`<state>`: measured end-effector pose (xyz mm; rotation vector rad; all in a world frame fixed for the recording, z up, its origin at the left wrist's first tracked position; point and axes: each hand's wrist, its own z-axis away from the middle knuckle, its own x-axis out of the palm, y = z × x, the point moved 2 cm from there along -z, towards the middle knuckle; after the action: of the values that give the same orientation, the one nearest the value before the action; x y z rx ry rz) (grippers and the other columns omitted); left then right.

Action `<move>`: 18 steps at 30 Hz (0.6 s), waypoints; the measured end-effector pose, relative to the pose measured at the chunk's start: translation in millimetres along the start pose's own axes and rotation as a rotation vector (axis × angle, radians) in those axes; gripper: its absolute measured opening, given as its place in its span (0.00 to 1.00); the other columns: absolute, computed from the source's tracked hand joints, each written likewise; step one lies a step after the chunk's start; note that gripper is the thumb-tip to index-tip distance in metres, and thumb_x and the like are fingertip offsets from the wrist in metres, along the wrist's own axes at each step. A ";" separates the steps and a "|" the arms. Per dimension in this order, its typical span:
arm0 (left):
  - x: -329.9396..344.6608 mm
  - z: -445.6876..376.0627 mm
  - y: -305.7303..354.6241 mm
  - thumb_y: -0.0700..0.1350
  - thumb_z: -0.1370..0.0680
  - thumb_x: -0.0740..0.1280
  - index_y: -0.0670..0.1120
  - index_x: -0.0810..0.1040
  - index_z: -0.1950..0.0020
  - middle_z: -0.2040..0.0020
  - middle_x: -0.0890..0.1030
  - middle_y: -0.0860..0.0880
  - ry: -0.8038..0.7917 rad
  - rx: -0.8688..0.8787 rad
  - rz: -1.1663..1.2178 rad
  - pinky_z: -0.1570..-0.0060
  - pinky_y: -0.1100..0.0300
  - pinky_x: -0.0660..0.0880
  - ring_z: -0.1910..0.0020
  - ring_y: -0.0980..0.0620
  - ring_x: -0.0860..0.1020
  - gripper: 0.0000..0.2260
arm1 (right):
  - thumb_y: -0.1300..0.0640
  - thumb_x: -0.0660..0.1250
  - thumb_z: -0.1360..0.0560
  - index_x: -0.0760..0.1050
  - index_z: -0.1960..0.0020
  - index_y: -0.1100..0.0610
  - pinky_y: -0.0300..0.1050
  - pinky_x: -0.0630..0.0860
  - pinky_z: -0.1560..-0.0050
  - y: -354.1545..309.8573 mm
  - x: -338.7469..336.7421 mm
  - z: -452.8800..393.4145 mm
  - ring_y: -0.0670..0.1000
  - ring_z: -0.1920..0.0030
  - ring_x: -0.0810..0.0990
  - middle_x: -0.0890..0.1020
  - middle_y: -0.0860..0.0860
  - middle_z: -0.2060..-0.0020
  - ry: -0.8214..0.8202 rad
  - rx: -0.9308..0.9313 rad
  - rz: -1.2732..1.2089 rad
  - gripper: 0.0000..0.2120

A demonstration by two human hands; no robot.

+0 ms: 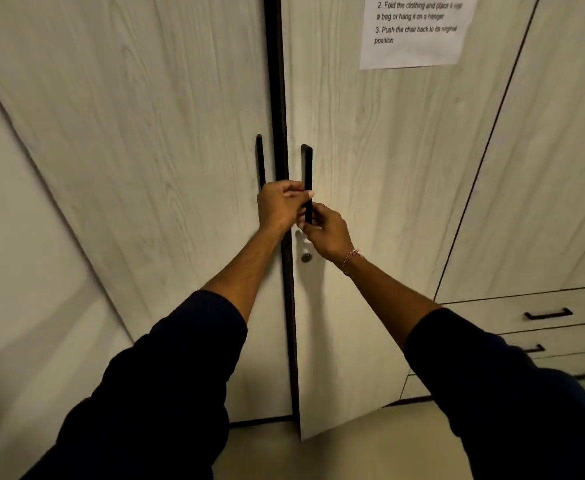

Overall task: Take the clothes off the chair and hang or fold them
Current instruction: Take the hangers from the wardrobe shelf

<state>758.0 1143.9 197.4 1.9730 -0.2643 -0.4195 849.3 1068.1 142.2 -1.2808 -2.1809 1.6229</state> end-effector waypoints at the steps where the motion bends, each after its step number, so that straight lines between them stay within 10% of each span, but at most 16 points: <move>1: 1.2 10.7 5.4 0.41 0.27 0.77 0.39 0.83 0.43 0.54 0.86 0.45 0.010 0.001 0.004 0.59 0.60 0.83 0.61 0.53 0.85 0.14 | 0.61 0.71 0.23 0.77 0.34 0.57 0.44 0.78 0.40 -3.7 -4.8 8.7 0.50 0.46 0.82 0.84 0.51 0.46 0.005 -0.008 -0.010 0.18; 13: 40.5 158.1 72.5 0.40 0.22 0.71 0.41 0.84 0.45 0.54 0.85 0.49 0.096 0.064 -0.118 0.64 0.70 0.79 0.66 0.58 0.82 0.07 | 0.60 0.72 0.23 0.74 0.30 0.57 0.45 0.76 0.39 -20.2 -96.1 127.1 0.50 0.45 0.79 0.82 0.53 0.40 0.004 0.014 -0.044 0.22; 18: 45.8 185.4 83.2 0.45 0.24 0.72 0.42 0.81 0.54 0.62 0.83 0.46 0.244 -0.118 0.114 0.65 0.55 0.83 0.67 0.48 0.83 0.07 | 0.61 0.72 0.23 0.75 0.36 0.57 0.51 0.81 0.41 -19.5 -138.8 164.0 0.49 0.51 0.82 0.83 0.50 0.51 -0.016 0.035 -0.080 0.17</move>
<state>724.8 938.3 193.3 1.8609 -0.1907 -0.1165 834.7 852.8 141.2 -1.1595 -2.1733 1.6393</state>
